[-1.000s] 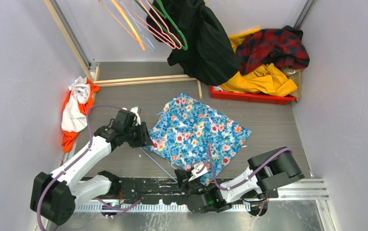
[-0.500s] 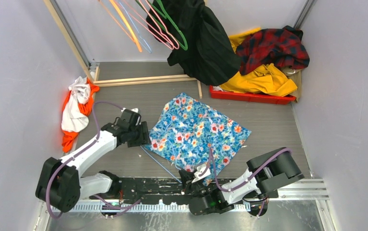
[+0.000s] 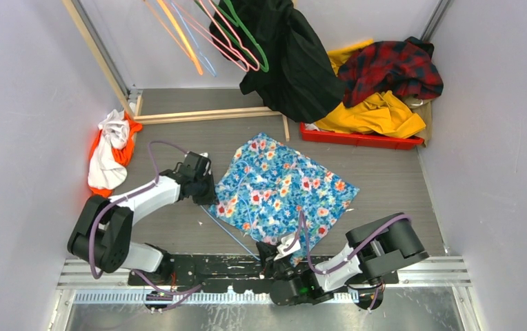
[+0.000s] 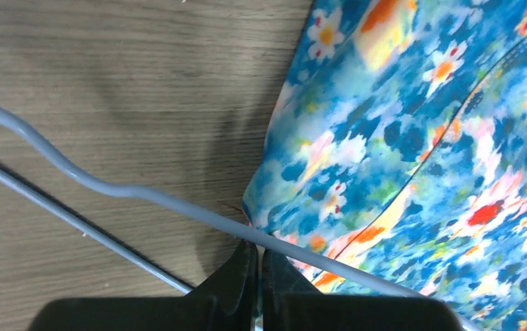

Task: Place the skirt on the hanger
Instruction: Hang the skirt on the hanger.

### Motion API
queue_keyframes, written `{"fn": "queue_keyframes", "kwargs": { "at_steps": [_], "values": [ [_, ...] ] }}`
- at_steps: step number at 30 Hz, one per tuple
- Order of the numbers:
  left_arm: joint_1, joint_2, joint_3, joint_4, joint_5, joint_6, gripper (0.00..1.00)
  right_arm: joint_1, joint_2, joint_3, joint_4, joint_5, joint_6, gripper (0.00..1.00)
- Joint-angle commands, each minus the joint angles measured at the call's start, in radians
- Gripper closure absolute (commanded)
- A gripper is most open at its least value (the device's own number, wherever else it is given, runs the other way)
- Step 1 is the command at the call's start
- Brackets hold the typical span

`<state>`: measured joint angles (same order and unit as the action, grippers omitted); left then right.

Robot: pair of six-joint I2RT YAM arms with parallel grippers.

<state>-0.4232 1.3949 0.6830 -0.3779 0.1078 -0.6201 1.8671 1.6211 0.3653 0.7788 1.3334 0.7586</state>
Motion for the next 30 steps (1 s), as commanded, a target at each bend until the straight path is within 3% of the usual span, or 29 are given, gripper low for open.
{"fn": "queue_keyframes", "kwargs": {
  "at_steps": [1,8,12,15,26,30],
  "values": [
    [-0.002,-0.040,0.008,0.016,-0.013,-0.004,1.00,-0.016,0.002,0.016,-0.006,0.052,0.031,0.99],
    [0.000,-0.276,-0.032,-0.068,-0.038,-0.042,1.00,-0.054,0.046,0.135,-0.223,0.057,0.095,0.99],
    [-0.001,-0.339,-0.052,-0.112,-0.035,-0.052,1.00,-0.089,0.049,0.211,-0.502,0.061,0.291,0.99],
    [-0.002,-0.377,-0.100,-0.097,-0.008,-0.077,1.00,-0.099,0.068,0.258,-0.608,0.069,0.356,0.99],
    [-0.002,-0.588,-0.255,-0.139,0.043,-0.154,1.00,-0.109,0.187,0.533,-1.538,0.169,1.076,0.99],
    [-0.002,-0.648,-0.285,-0.157,0.071,-0.173,1.00,-0.110,0.236,0.579,-1.705,0.173,1.260,0.99]
  ]
}}
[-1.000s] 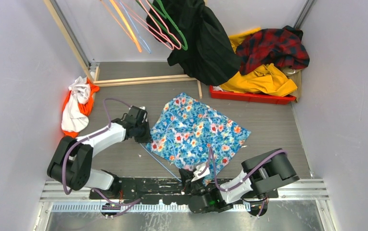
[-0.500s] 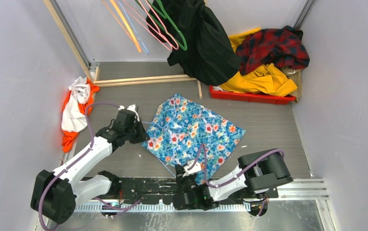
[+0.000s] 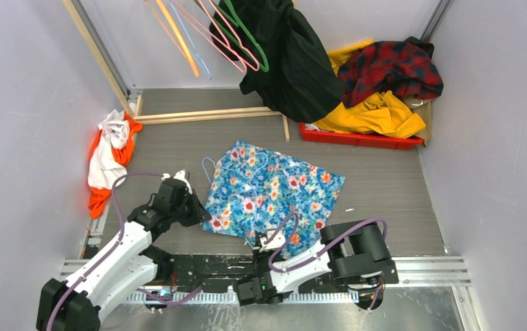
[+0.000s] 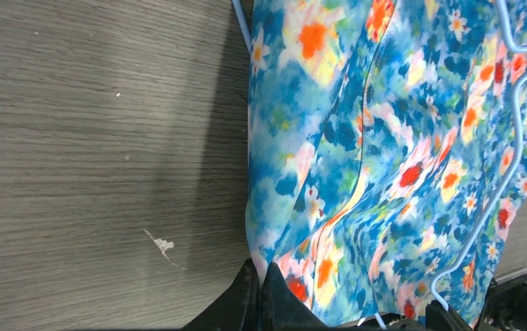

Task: Place the skirt on the hanger
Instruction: Hang the skirt on the hanger.

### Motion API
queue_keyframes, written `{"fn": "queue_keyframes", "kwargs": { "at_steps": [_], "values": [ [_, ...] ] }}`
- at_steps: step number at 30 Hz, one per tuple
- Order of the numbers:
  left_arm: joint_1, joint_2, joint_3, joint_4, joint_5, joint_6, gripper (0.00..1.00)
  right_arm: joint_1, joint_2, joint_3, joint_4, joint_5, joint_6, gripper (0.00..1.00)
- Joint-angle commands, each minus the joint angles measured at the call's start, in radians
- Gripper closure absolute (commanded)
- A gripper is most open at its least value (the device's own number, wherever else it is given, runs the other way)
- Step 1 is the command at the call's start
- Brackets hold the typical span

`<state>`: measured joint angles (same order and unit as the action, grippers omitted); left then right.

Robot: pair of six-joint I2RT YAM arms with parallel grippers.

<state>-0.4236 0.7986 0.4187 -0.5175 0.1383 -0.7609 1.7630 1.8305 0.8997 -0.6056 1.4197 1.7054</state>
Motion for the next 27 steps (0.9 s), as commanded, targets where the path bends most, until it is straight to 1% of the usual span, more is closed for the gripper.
{"fn": "queue_keyframes", "kwargs": {
  "at_steps": [1,2,6,7,9,10,11,13,18,20,24,27],
  "values": [
    [-0.001,-0.065,-0.028,-0.022,0.047,-0.038,1.00,-0.006,0.024,0.039,-0.323,0.084,0.330,0.99],
    [-0.002,-0.077,-0.034,-0.027,0.053,-0.042,1.00,-0.007,0.014,0.025,-0.314,0.083,0.338,0.99],
    [-0.014,-0.121,-0.060,-0.054,0.068,-0.063,1.00,-0.024,-0.040,-0.045,-0.182,0.062,0.255,0.99],
    [-0.019,-0.128,-0.070,-0.054,0.072,-0.072,1.00,-0.034,-0.051,-0.060,-0.138,0.054,0.212,0.99],
    [-0.040,-0.131,-0.084,-0.055,0.066,-0.082,1.00,-0.056,-0.071,-0.090,-0.019,0.038,0.069,0.99],
    [-0.053,-0.127,-0.089,-0.055,0.059,-0.087,1.00,-0.067,-0.082,-0.111,0.112,0.025,-0.025,0.99],
    [-0.066,-0.121,-0.089,-0.055,0.050,-0.091,1.00,-0.080,-0.094,-0.132,0.201,0.010,-0.107,0.99],
    [-0.087,-0.112,-0.087,-0.061,0.037,-0.095,1.00,-0.098,-0.113,-0.173,0.320,-0.007,-0.201,0.99],
    [-0.099,-0.153,-0.098,-0.079,0.023,-0.108,1.00,-0.125,-0.125,-0.189,0.351,-0.014,-0.232,0.99],
    [-0.099,-0.160,-0.104,-0.081,0.026,-0.112,1.00,-0.139,-0.129,-0.209,0.442,-0.030,-0.312,0.99],
    [-0.105,-0.155,-0.114,-0.075,0.038,-0.119,1.00,-0.171,-0.128,-0.228,0.560,-0.055,-0.418,0.99],
    [-0.115,-0.159,-0.126,-0.066,0.044,-0.129,1.00,-0.185,-0.133,-0.236,0.576,-0.057,-0.427,0.99]
  ]
}}
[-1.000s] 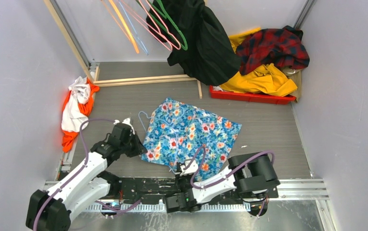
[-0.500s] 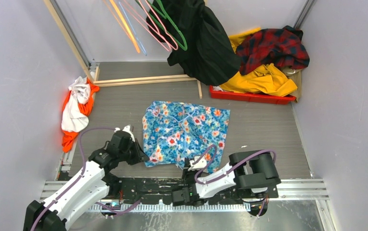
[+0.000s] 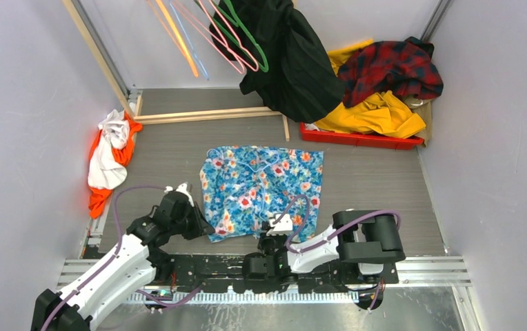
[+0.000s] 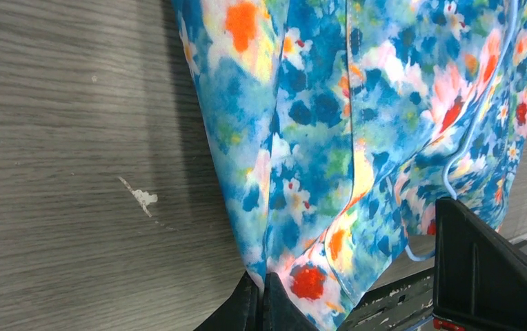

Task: Place the skirt on the hanger
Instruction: Hang the skirt on the hanger.

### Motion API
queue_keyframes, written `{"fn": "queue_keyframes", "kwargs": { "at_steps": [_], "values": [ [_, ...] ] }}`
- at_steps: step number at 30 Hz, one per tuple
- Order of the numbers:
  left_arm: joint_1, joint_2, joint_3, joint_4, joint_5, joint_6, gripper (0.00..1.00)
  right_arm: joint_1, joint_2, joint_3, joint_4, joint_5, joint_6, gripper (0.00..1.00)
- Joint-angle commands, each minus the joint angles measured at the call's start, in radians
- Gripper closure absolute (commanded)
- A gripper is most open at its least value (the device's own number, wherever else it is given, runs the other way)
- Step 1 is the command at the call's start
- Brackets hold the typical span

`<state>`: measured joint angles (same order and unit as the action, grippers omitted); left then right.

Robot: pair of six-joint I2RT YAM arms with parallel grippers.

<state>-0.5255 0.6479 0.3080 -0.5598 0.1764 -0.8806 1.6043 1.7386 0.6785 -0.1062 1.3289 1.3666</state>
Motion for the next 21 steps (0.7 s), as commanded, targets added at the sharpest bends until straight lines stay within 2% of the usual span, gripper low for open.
{"fn": "queue_keyframes", "kwargs": {
  "at_steps": [1,12,18,21],
  "values": [
    [-0.015,-0.013,-0.021,-0.024,0.005,-0.013,1.00,-0.033,-0.046,-0.021,0.080,0.031,-0.088,0.99],
    [-0.047,-0.005,-0.040,0.001,0.003,-0.041,1.00,-0.109,-0.128,-0.125,0.070,0.050,-0.032,0.99],
    [-0.062,0.022,-0.043,0.031,-0.001,-0.051,1.00,-0.114,-0.141,-0.143,-0.012,0.054,0.067,0.99],
    [-0.067,0.028,-0.044,0.038,-0.006,-0.051,1.00,-0.103,-0.153,-0.140,-0.150,0.071,0.195,0.99]
  ]
}}
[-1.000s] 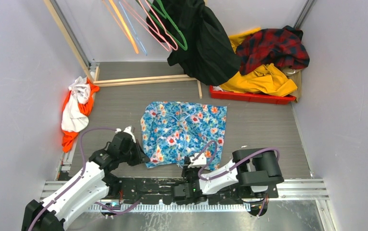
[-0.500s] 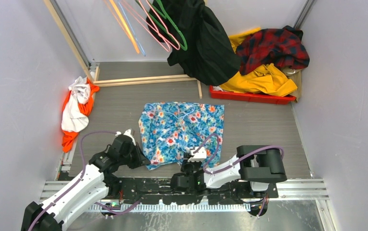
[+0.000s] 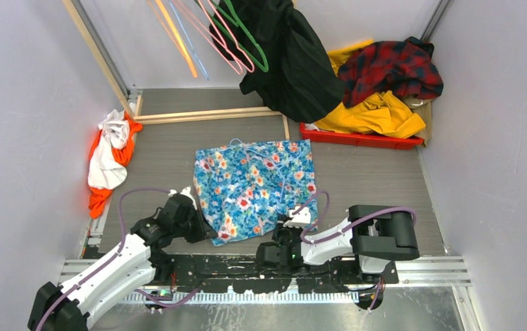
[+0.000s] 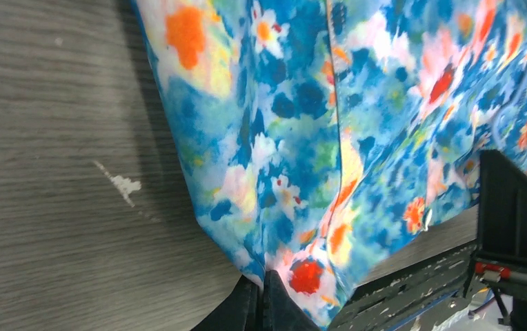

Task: Place the skirt on the hanger
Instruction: Hang the skirt on the hanger.

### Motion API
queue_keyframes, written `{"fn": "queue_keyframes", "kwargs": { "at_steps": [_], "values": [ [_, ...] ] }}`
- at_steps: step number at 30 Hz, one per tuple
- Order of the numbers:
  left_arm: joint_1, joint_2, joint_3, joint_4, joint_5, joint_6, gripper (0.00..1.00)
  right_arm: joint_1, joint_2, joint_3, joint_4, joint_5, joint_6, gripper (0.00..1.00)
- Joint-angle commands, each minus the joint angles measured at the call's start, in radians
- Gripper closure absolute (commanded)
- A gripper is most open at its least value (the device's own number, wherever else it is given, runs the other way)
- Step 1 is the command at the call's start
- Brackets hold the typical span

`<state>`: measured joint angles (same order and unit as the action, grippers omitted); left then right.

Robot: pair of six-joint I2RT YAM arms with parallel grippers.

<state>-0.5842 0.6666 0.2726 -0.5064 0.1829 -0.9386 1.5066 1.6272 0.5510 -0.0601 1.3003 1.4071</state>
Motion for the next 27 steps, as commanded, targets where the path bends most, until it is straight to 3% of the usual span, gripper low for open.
{"fn": "queue_keyframes", "kwargs": {
  "at_steps": [1,3,8,11,18,21,27],
  "values": [
    [-0.010,0.013,-0.009,-0.012,-0.013,0.006,1.00,-0.004,-0.050,-0.017,-0.229,0.106,0.178,0.99],
    [-0.011,0.022,-0.011,-0.001,-0.013,0.006,1.00,0.000,-0.075,-0.032,-0.261,0.124,0.203,0.99],
    [-0.013,0.053,-0.003,0.028,-0.009,0.012,1.00,0.030,-0.081,-0.047,-0.015,0.131,-0.059,0.99],
    [-0.014,0.081,0.017,0.046,0.003,0.024,0.95,0.076,-0.044,-0.001,0.065,0.149,-0.202,0.99],
    [-0.024,0.136,0.038,0.089,0.033,0.035,0.93,0.135,0.025,0.076,-0.065,0.159,-0.124,0.99],
    [-0.034,0.119,0.021,0.091,0.032,0.024,0.94,0.152,0.048,0.122,-0.295,0.177,0.073,0.99],
    [-0.076,0.077,-0.019,0.100,0.018,-0.015,0.94,0.176,0.178,0.275,-1.005,0.213,0.794,0.99]
  ]
}}
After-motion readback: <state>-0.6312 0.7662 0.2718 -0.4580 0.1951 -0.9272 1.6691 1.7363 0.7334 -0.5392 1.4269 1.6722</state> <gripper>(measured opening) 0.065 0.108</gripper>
